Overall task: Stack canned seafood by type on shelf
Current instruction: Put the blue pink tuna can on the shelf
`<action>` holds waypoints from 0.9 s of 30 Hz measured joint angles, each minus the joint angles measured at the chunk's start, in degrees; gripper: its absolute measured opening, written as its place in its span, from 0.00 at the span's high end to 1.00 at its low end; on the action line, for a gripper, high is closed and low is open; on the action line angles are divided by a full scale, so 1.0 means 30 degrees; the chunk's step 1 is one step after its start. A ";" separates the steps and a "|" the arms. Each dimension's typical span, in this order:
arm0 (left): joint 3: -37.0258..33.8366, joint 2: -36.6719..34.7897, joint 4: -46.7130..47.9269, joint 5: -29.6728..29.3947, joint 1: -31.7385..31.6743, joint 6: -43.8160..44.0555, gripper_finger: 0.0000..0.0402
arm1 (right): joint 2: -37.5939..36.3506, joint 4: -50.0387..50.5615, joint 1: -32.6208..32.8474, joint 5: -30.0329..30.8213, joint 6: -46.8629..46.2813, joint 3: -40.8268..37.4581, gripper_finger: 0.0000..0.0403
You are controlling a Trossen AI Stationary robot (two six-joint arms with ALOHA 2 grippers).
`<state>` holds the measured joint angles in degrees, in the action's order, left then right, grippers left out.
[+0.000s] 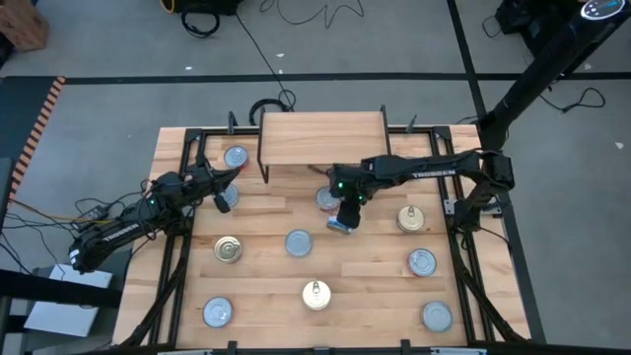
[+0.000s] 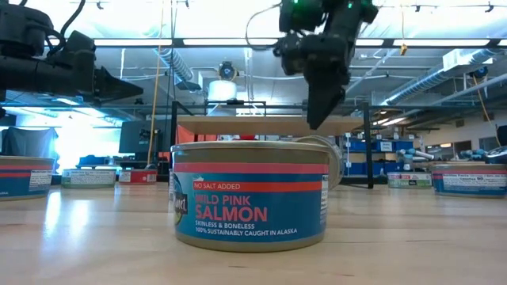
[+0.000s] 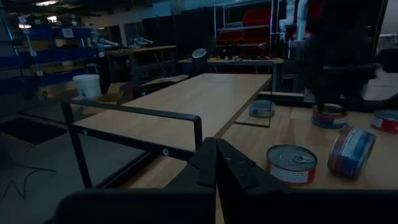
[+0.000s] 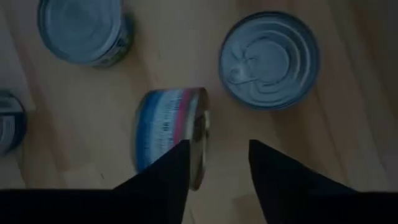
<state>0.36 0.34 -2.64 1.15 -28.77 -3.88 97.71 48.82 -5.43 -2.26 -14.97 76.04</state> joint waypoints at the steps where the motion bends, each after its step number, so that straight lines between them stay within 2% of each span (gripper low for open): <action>1: 0.0002 0.0005 0.0052 0.0000 0.0000 -0.0050 0.99 | -0.0001 0.0077 0.0305 0.0326 -0.0031 0.0024 0.55; 7: 0.0000 0.0007 0.0137 0.0064 0.0000 -0.0057 0.99 | -0.0001 -0.0197 0.1789 0.1507 0.0186 0.0112 0.49; 27: 0.0005 0.0007 -0.0285 0.1439 0.0005 0.0511 0.99 | -0.0008 -0.0055 0.2894 0.1914 -0.0164 0.0935 0.49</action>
<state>0.37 0.36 -3.49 5.47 -28.76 -2.35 97.69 48.66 3.25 3.48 -15.46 78.85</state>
